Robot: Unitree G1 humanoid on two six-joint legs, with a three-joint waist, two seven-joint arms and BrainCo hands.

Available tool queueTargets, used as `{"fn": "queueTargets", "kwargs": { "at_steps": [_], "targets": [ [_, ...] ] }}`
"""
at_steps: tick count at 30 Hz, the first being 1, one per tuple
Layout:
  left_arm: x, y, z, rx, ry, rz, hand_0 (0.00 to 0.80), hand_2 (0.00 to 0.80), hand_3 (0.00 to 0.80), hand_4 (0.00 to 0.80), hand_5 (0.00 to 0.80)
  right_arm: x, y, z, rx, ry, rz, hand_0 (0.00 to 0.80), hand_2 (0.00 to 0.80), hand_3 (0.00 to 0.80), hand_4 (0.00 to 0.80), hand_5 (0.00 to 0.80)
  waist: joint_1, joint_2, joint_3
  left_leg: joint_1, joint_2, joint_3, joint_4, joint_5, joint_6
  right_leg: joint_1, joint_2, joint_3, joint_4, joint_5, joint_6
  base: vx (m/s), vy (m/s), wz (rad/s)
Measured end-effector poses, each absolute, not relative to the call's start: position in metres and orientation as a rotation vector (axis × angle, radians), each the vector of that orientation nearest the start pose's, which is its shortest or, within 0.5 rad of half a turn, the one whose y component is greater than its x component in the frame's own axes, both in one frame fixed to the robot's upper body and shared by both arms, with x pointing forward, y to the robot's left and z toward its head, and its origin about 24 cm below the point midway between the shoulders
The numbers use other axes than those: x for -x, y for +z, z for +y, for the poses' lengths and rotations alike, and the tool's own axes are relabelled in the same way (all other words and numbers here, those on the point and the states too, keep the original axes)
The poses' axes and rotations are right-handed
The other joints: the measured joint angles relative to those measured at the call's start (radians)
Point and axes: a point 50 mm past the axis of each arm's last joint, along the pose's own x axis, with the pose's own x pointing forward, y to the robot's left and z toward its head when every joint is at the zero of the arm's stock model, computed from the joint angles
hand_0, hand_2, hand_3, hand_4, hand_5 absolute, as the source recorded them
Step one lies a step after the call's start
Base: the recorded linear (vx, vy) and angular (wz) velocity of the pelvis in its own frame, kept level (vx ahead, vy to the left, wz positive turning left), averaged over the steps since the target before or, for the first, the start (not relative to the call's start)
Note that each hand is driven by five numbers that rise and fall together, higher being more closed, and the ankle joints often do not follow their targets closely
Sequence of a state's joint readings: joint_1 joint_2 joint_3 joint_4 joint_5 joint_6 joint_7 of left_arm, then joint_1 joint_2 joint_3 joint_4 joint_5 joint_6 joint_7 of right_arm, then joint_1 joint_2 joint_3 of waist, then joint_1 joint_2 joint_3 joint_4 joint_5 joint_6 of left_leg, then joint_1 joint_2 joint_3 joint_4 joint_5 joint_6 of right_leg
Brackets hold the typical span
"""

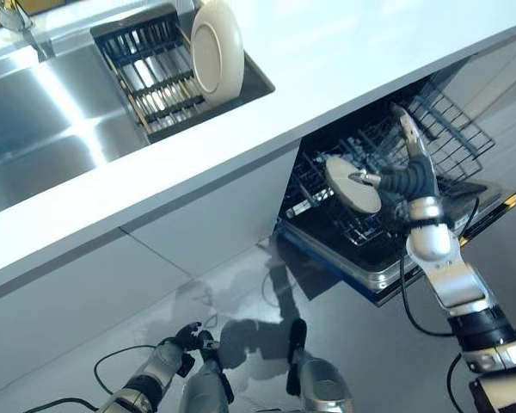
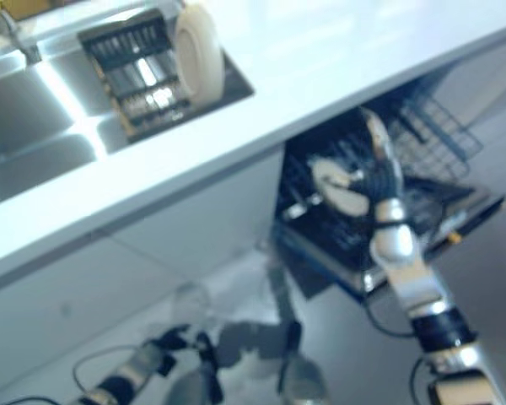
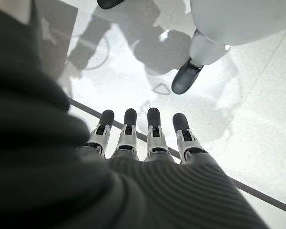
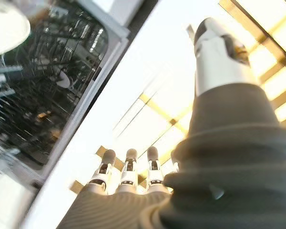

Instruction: Take plates into dishwasher

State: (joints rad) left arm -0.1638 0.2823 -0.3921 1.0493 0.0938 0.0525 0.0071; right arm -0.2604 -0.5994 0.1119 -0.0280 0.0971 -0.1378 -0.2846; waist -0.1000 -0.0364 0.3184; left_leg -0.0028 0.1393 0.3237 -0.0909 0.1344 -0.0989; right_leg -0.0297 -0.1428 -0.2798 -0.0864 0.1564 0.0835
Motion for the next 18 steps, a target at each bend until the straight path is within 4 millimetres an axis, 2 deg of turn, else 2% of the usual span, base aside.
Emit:
{"fn": "queueTargets", "kwargs": {
  "at_steps": [4, 7, 9, 14, 16, 18],
  "targets": [
    [-0.147, -0.146, 0.209, -0.527, -0.185, 1.047, 0.000, 0.000, 0.000, 0.000, 0.000, -0.271, 0.111, -0.212, 0.098, -0.020, -0.309, 0.000, 0.000, 0.000, 0.000, 0.000, -0.022, 0.008, -0.071, 0.029, 0.004, 0.006, -0.001, -0.014, 0.000, 0.026, 0.000, 0.005, -0.002, -0.013, 0.003, 0.105, 0.114, -0.03],
    [-0.132, -0.151, 0.207, -0.480, -0.157, 1.081, 0.000, 0.000, 0.000, 0.000, 0.000, -0.257, 0.085, -0.207, -0.230, 0.037, -0.217, 0.000, 0.000, 0.000, 0.000, 0.000, -0.024, 0.020, -0.117, 0.034, 0.005, 0.009, -0.001, -0.015, -0.001, 0.030, 0.000, 0.007, -0.002, -0.014, 0.003, 0.084, 0.115, -0.02],
    [-0.126, -0.154, 0.206, -0.465, -0.154, 1.099, 0.000, 0.000, 0.000, 0.000, 0.000, -0.249, 0.064, -0.196, -0.461, 0.067, -0.161, 0.000, 0.000, 0.000, 0.000, 0.000, -0.023, 0.024, -0.141, 0.040, 0.008, 0.009, -0.002, -0.015, -0.001, 0.035, 0.000, 0.006, -0.002, -0.015, 0.003, 0.078, 0.116, 0.00],
    [-0.109, -0.159, 0.208, -0.424, -0.117, 1.147, 0.000, 0.000, 0.000, 0.000, 0.000, -0.229, 0.015, -0.166, -0.886, 0.109, 0.011, 0.000, 0.000, 0.000, 0.000, 0.000, -0.020, 0.022, -0.204, 0.045, 0.008, 0.007, -0.002, -0.016, -0.001, 0.049, -0.004, 0.002, -0.002, -0.017, 0.002, 0.075, 0.116, 0.02],
    [-0.103, -0.160, 0.210, -0.426, -0.100, 1.162, 0.000, 0.000, 0.000, 0.000, 0.000, -0.221, 0.007, -0.155, -1.007, 0.140, 0.041, 0.000, 0.000, 0.000, 0.000, 0.000, -0.018, 0.020, -0.221, 0.046, 0.007, 0.006, -0.002, -0.015, 0.001, 0.055, -0.006, -0.004, -0.002, -0.017, 0.003, 0.062, 0.123, 0.10],
    [-0.101, -0.160, 0.211, -0.430, -0.091, 1.168, 0.000, 0.000, 0.000, 0.000, 0.000, -0.220, 0.008, -0.148, -1.108, 0.166, 0.020, 0.000, 0.000, 0.000, 0.000, 0.000, -0.016, 0.017, -0.235, 0.048, 0.005, 0.005, -0.003, -0.013, 0.003, 0.060, -0.010, -0.007, -0.002, -0.018, 0.004, 0.059, 0.131, 0.10]
  ]
}}
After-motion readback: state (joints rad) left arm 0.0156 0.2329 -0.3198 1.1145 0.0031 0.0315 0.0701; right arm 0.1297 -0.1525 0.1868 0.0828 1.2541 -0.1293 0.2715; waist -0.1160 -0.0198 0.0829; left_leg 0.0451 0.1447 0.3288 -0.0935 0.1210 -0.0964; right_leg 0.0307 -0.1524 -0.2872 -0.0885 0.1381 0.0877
